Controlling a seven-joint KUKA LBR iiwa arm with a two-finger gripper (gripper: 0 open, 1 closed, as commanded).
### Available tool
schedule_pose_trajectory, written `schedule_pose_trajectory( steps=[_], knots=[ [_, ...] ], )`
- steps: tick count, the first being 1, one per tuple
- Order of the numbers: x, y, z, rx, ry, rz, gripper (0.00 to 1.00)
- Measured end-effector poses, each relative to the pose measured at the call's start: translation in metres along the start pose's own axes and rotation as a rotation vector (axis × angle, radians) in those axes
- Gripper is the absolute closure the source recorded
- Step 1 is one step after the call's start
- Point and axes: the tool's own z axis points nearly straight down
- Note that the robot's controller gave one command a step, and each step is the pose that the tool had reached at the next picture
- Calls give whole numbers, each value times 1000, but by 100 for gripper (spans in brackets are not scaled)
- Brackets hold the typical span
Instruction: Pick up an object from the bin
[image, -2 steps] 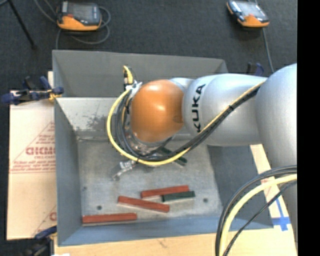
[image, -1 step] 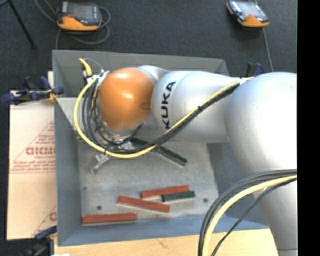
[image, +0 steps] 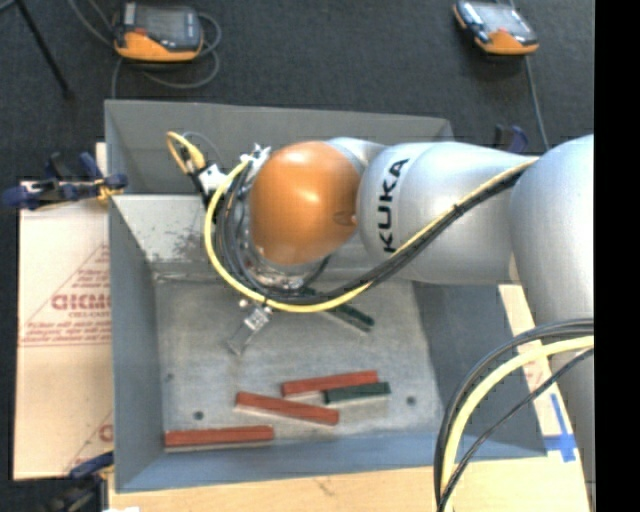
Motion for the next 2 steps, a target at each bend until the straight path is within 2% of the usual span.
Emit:
schedule_pose_trajectory(
  steps=[1,2],
  knots=[
    [-32,10,3,-8,-6,-259,0],
    [49,37,2,-6,-5,-542,0]
  ],
)
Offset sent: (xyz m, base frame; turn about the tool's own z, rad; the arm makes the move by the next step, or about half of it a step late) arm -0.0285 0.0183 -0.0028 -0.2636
